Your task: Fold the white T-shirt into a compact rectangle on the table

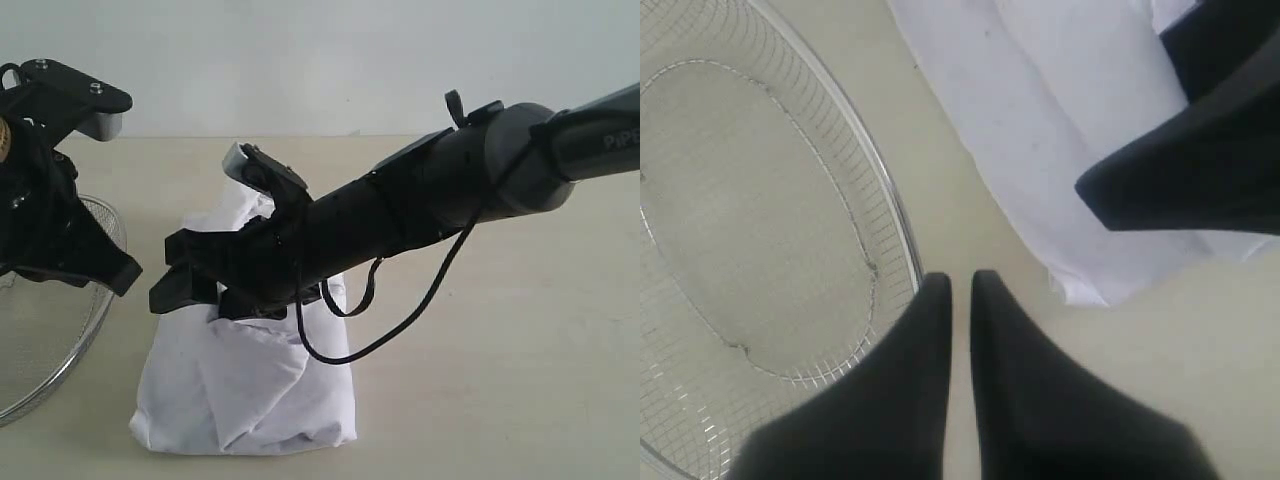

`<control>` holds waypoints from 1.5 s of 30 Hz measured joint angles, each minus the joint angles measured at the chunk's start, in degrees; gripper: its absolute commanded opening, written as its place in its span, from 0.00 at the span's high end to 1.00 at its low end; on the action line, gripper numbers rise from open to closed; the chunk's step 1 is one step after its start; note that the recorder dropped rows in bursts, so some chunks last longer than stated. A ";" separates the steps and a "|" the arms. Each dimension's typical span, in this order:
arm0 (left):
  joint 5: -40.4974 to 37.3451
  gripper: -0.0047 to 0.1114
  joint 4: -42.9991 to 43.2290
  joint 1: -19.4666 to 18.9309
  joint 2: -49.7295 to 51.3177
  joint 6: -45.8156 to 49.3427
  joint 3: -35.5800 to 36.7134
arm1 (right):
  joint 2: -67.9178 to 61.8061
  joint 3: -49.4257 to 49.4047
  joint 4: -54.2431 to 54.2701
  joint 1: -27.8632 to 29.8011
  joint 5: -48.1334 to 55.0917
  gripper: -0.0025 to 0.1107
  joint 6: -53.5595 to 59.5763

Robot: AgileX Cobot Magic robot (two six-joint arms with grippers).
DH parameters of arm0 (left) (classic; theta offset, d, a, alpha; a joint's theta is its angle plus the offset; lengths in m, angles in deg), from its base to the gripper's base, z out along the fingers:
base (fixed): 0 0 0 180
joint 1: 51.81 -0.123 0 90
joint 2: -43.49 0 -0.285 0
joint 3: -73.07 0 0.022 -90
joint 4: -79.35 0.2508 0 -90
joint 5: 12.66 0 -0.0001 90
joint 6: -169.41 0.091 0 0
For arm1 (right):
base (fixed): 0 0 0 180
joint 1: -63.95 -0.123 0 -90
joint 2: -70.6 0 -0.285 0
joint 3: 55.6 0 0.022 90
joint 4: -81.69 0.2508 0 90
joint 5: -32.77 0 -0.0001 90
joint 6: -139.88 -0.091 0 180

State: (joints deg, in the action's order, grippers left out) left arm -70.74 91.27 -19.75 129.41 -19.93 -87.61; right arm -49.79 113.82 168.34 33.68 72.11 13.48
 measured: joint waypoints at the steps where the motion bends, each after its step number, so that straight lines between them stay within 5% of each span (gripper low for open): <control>1: 0.00 0.92 0.00 0.00 0.00 0.00 0.00 | 0.00 0.00 0.11 0.00 0.04 0.57 0.18; 6: 0.00 0.92 0.00 0.00 0.00 0.00 0.00 | 0.00 0.00 0.11 0.00 0.40 0.71 0.56; 12: 0.00 0.92 0.00 0.00 0.00 0.00 0.00 | 1.13 0.00 -6.04 0.00 -2.40 0.42 -3.75; 18: 0.00 0.92 0.00 0.00 0.00 0.00 0.00 | 1.53 0.00 -8.55 0.00 -2.46 0.56 -4.13; 28: 0.00 0.92 0.31 0.00 0.00 0.00 0.00 | 6.52 0.00 -13.28 1.87 -6.20 0.57 -9.06; 30: 0.00 0.92 0.31 0.00 0.00 0.00 0.00 | 7.95 0.00 -17.11 3.56 -6.29 0.64 -12.62; 34: 0.62 0.92 0.31 0.00 0.00 0.00 0.00 | 9.74 0.00 -27.81 6.69 -5.72 0.97 -20.96; 45: 3.02 0.92 -1.49 0.00 0.79 1.02 0.00 | 12.01 -6.13 -38.78 9.51 -6.30 0.98 -26.90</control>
State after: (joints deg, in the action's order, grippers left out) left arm -67.72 89.77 -19.75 130.21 -18.91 -87.61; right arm -37.78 107.69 129.57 43.19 65.81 -13.42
